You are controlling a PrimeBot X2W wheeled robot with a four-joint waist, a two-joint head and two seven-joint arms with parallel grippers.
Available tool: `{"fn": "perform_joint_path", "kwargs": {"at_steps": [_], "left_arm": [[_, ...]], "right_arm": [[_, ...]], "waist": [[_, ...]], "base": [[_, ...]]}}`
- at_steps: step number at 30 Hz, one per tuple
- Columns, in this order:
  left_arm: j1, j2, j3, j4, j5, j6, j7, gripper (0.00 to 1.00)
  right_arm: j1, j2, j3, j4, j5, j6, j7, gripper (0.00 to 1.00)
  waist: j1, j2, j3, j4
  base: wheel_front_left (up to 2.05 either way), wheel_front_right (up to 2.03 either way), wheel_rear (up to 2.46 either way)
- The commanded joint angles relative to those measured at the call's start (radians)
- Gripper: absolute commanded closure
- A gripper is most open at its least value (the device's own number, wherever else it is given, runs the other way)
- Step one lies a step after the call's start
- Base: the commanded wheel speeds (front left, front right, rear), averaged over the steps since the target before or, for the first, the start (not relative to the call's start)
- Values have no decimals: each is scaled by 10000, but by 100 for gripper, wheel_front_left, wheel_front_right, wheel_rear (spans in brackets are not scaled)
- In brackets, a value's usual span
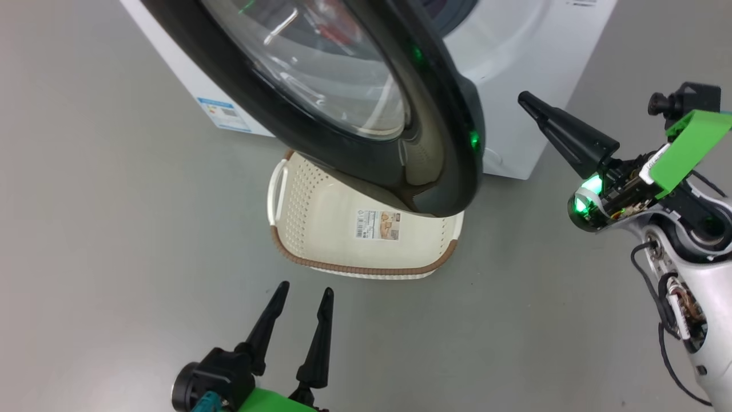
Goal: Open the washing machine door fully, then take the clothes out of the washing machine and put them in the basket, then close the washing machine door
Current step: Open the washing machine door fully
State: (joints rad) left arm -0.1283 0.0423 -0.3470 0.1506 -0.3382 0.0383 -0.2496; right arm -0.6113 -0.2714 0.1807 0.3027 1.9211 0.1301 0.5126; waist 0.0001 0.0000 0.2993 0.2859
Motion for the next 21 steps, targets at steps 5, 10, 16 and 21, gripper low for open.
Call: {"fn": "perform_joint_path", "kwargs": {"at_steps": [5,10,16,21], "left_arm": [[-262,79,20,-308,-228,203,-122,0],[-297,79,-147,-343,-366,284,-122,0],[-278,79,-249,-388,-478,355,-122,0],[-188,79,-286,-370,-502,359,-122,0]], "right_arm": [[-722,-59,182,433,73,6,1145,100],[-984,73,106,814,-212,6,1444,100],[-926,303,97,948,-554,6,1780,100],[-688,494,167,935,-855,6,2056,100]], "waist": [[-1,0,243,413],[-1,0,241,635],[-1,0,102,901],[-1,0,-145,1143]], "base": [[0,0,0],[0,0,0],[0,0,0],[0,0,0]]}}
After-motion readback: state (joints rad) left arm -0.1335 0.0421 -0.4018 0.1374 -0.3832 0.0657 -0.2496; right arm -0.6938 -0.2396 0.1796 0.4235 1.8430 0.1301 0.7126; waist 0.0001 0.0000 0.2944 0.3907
